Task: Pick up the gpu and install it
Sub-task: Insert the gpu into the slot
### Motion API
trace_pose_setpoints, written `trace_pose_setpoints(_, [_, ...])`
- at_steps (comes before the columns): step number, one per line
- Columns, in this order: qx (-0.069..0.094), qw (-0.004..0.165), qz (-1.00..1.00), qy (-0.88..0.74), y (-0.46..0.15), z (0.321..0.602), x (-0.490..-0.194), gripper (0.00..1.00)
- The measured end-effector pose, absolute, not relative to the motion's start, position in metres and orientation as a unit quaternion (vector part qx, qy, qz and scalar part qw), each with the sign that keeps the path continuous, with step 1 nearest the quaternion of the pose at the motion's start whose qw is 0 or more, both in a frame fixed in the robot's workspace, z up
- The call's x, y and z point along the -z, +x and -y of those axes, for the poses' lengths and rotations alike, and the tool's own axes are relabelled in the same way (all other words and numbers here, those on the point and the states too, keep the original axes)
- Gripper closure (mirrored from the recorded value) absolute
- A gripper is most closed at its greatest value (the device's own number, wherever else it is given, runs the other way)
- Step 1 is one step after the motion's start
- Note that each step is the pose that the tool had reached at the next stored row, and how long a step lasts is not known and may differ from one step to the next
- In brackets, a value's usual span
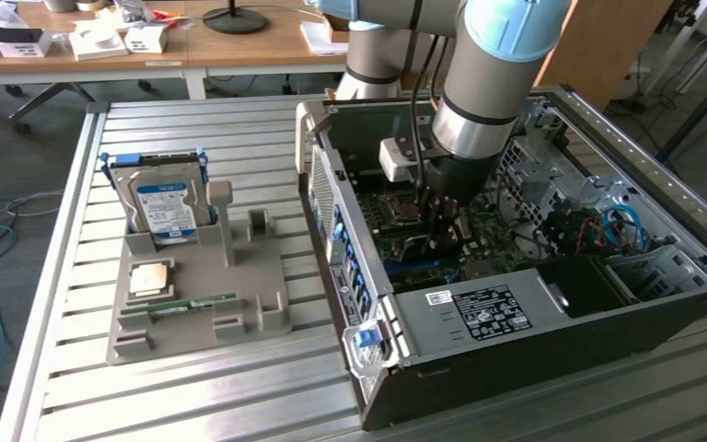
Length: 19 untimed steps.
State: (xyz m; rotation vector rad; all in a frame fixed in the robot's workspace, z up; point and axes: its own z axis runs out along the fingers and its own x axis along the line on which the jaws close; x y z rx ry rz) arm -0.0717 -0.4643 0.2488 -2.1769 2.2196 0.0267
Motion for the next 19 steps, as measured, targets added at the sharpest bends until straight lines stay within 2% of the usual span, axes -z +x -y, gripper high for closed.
trace_pose_setpoints(6, [-0.009,0.016,-0.714,-0.700,-0.072,0.464,-0.251,0.67])
trace_pose_setpoints(19, [-0.009,0.016,-0.714,-0.700,-0.071,0.464,-0.293,0.67])
